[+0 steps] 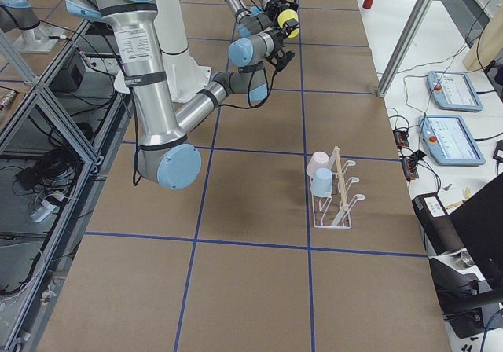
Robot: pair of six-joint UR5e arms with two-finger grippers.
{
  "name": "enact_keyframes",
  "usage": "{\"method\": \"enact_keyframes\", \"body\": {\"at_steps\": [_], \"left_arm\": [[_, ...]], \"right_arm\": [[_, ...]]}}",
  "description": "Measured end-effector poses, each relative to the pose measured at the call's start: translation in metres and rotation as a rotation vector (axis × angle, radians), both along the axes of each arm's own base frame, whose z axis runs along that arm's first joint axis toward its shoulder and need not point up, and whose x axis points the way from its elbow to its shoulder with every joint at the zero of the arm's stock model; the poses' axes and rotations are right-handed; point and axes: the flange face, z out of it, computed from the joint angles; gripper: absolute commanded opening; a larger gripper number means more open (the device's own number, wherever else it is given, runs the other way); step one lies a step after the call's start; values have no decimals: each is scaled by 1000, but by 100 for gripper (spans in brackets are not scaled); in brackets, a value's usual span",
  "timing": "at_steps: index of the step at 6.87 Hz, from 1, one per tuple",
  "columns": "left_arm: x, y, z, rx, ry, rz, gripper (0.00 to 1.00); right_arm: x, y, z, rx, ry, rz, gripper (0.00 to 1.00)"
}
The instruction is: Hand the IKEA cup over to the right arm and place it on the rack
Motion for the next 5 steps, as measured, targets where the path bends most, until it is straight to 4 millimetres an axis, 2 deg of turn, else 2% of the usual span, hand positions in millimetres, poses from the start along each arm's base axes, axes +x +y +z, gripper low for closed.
{"method": "enact_keyframes", "body": {"at_steps": [2, 4, 5], "left_arm": [[1, -1, -2, -1, 1, 0, 0], [4, -2, -5, -2, 0, 0, 0], [4, -2, -5, -3, -1, 0, 0]], "right_arm": [[-2, 0, -3, -13, -17, 2, 99], [-7, 2, -4, -18, -23, 1, 90], [-8, 3, -4, -19, -25, 0, 90]]}}
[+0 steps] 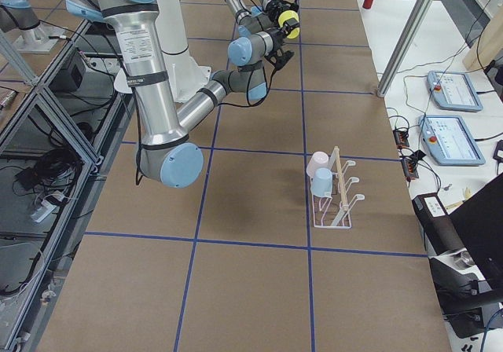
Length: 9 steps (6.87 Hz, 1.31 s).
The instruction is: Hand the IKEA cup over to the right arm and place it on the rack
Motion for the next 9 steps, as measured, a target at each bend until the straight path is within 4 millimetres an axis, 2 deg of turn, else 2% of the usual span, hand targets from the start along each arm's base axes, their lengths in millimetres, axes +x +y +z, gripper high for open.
{"method": "enact_keyframes", "body": {"at_steps": [3, 4, 6, 7, 8, 9], "left_arm": [[0, 0, -1, 1, 0, 0, 0], [0, 0, -2, 1, 0, 0, 0], [1, 0, -3, 3, 0, -1, 0], [1, 0, -4, 3, 0, -1, 64], [1, 0, -5, 5, -1, -1, 99], [1, 0, -4, 7, -3, -5, 100]], "right_arm": [[-1, 0, -4, 2, -10, 2, 88], [-1, 0, -5, 2, -12, 2, 73], [0, -1, -6, 2, -13, 3, 2], [0, -1, -6, 2, -13, 3, 0], [0, -1, -6, 3, -14, 3, 0], [0, -1, -6, 3, -14, 3, 0]]}}
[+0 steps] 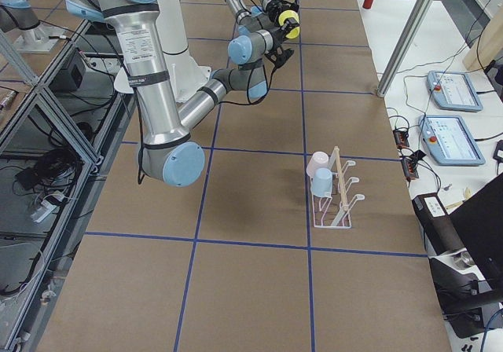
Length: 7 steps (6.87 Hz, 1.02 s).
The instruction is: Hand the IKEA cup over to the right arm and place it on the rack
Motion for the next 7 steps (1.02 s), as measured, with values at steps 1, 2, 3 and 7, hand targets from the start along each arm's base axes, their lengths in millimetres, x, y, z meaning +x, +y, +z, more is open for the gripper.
{"method": "enact_keyframes", "body": {"at_steps": [1, 2, 3, 7], "left_arm": [[-1, -1, 1, 2, -3, -6, 100], [-4, -6, 3, 9, -13, -24, 100], [-5, -14, 10, 26, -42, -60, 100], [-11, -71, 33, 105, -338, -251, 100]], "right_arm": [[0, 0, 0, 0, 0, 1, 0], [2, 0, 1, 3, 4, 5, 0], [6, -4, 3, 10, 18, 19, 0], [45, -33, 85, 171, 456, 198, 0]]}}
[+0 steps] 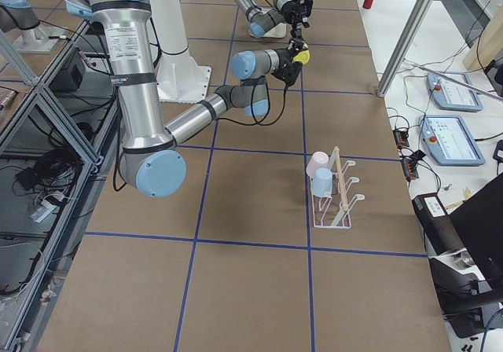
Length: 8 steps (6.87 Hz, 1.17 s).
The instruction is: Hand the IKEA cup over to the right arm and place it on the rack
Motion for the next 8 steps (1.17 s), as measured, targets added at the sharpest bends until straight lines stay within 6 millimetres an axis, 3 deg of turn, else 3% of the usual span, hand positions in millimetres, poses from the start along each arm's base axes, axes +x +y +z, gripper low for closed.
{"method": "enact_keyframes", "body": {"at_steps": [2, 3, 6, 8], "left_arm": [[0, -14, 5, 52, -130, -60, 100], [-1, -16, 7, 59, -151, -71, 100], [-1, -18, 12, 57, -166, -81, 100], [-1, -19, 15, 53, -169, -84, 100]], "right_arm": [[38, -38, 34, 70, 394, 77, 0], [68, -54, 55, 97, 585, 93, 0], [159, -67, 144, 186, 1100, 43, 0], [208, -75, 204, 172, 1230, -32, 0]]}}
